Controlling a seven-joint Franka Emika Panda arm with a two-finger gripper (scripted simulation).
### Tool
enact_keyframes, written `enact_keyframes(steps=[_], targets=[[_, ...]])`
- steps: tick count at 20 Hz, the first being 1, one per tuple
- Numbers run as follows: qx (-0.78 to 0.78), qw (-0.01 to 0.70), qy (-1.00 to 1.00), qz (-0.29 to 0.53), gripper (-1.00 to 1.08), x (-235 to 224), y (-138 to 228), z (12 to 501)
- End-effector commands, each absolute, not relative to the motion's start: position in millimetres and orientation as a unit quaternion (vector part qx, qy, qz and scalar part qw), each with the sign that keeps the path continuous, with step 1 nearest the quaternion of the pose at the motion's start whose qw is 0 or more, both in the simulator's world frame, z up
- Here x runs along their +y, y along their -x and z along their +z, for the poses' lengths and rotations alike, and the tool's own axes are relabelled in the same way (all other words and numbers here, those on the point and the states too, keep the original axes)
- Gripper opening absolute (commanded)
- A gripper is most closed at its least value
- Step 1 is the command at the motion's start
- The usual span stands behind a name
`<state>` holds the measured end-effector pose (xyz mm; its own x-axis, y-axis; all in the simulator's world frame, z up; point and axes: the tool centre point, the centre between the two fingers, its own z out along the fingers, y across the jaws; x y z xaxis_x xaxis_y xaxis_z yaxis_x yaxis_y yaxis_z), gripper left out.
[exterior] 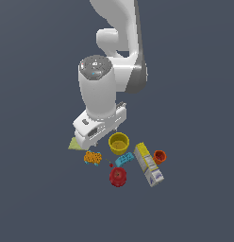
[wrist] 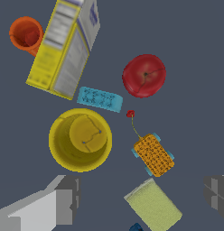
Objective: Pick up a designated object from a clutter of objects.
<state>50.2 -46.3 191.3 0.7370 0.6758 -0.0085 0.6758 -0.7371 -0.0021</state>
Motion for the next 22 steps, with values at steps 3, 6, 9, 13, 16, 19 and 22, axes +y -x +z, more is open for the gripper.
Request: enact_keyframes(steps=[3,6,9,13,16,19,22], targets=[[0.413,0.001,-0.911,-0.004,1.00,-54.3,-56.4,170.8],[0.446,0.001,-0.895,-0.004,1.00,-59.6,-60.0,157.0],[0.478,0.001,-0.878,-0.004,1.00,-64.7,-63.1,143.0],[0.520,0.001,-0.854,-0.003,1.00,-71.5,-66.6,124.0],[0.550,0.001,-0.835,-0.003,1.00,-76.4,-68.8,109.8],[0.576,0.001,-0.817,-0.002,1.00,-80.6,-70.3,97.0],[0.598,0.001,-0.802,-0.001,1.00,-84.1,-71.3,86.3]])
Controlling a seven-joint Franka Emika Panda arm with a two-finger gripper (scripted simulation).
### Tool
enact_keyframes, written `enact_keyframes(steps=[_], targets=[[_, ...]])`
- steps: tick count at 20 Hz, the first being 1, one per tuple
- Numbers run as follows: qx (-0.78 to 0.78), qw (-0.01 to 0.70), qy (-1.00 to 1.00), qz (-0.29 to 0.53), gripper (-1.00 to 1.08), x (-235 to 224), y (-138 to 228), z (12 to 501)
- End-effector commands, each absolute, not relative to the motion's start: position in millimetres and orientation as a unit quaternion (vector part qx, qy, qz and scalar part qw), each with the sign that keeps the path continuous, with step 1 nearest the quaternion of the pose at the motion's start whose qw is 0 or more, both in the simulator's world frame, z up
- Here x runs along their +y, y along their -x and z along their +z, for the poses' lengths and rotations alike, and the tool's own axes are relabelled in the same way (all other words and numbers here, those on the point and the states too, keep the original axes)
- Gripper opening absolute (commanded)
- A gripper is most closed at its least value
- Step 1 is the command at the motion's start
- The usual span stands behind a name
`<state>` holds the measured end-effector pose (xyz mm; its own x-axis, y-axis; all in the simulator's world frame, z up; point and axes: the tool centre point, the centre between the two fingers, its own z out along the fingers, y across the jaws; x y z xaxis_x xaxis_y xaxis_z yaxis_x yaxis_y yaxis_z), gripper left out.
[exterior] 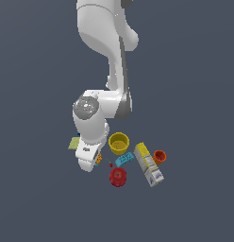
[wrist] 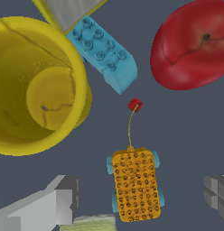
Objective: Pick up a designated object from a clutter of objects.
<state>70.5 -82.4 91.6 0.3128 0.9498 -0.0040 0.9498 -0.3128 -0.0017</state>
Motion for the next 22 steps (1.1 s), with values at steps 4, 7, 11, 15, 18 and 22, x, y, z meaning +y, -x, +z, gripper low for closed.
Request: enact_keyframes(steps=[4,7,11,15,18,22], targets=[[0.619,0.000,-0.785,-0.001,1.00,-87.6,-72.1,75.4],[0.630,0.000,-0.777,0.000,1.00,-89.3,-72.4,69.8],[0.637,0.000,-0.771,0.000,1.00,-90.5,-72.6,65.8],[0.637,0.000,-0.771,0.000,1.00,-90.6,-72.3,65.5],[0.637,0.000,-0.771,0.000,1.00,-90.8,-72.2,60.4],[0.637,0.000,-0.771,0.000,1.00,-90.4,-71.8,44.5]])
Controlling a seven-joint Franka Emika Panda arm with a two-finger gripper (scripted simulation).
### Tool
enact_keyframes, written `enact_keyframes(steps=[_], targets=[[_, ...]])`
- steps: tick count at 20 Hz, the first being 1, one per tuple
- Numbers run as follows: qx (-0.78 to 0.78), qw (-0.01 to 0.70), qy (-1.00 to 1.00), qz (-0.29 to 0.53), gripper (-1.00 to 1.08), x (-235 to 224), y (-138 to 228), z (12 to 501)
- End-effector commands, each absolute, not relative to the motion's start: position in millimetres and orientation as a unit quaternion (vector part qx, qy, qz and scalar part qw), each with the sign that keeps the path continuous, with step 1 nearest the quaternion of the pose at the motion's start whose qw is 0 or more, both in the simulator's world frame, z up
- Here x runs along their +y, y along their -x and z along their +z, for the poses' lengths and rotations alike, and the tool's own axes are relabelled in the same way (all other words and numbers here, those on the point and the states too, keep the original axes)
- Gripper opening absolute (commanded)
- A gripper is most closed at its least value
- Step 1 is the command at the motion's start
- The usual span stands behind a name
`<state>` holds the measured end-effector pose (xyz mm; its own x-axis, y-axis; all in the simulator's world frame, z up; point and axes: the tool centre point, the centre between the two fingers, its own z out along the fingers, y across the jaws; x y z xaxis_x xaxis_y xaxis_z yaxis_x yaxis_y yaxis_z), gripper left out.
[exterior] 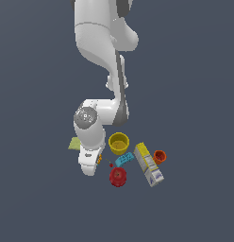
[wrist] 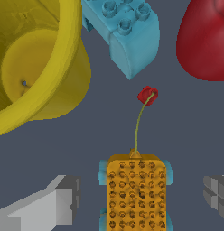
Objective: Pick up a designated object from a clutter of objects.
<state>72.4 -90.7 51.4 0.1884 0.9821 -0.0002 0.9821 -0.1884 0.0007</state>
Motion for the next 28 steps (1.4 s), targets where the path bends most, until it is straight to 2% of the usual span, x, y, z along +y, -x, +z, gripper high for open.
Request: enact_keyframes(steps=[1,10,11,28], targets=[[0.637,0.000,-0.771,0.000,1.00,-90.6,-71.5,38.9],[0.638,0.000,-0.770,0.000,1.00,-90.7,-72.4,15.2],[0.638,0.000,-0.770,0.000,-1.00,-90.7,-72.4,15.2],[0.638,0.000,-0.770,0.000,-1.00,-84.1,-68.2,25.0]])
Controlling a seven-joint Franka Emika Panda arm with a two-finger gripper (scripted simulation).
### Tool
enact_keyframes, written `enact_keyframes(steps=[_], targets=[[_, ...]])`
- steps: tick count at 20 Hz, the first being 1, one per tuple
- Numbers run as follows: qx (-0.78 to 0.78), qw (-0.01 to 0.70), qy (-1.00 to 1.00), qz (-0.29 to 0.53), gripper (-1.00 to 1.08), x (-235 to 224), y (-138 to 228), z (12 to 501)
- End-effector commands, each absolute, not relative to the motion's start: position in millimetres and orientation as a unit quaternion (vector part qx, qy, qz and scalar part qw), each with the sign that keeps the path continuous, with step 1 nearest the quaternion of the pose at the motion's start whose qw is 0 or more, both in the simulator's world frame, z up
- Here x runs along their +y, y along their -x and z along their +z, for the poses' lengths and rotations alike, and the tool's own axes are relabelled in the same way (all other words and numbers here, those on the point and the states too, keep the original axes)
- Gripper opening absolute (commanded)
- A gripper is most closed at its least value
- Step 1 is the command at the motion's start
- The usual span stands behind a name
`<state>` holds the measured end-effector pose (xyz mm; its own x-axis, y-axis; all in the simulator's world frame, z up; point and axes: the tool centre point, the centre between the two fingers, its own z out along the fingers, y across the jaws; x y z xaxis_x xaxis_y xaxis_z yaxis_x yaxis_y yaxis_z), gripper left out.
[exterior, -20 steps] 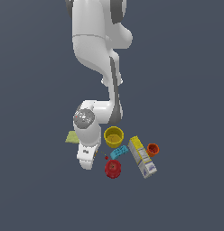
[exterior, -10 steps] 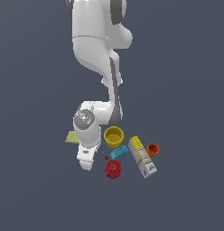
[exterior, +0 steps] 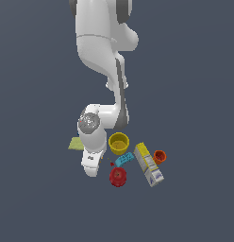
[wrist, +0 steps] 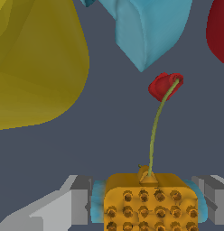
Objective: Pick up a designated object from a clutter of objects.
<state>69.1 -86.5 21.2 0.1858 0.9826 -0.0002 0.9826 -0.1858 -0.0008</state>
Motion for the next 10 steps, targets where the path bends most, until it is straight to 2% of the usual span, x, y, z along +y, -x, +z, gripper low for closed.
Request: enact_keyframes(steps=[1,10], targets=[[-0.638,0.000,0.770,0.000,-1.00,-82.1,-66.9,27.8],[-0.638,-0.001,0.770,0.000,-1.00,-51.2,-46.2,71.0]])
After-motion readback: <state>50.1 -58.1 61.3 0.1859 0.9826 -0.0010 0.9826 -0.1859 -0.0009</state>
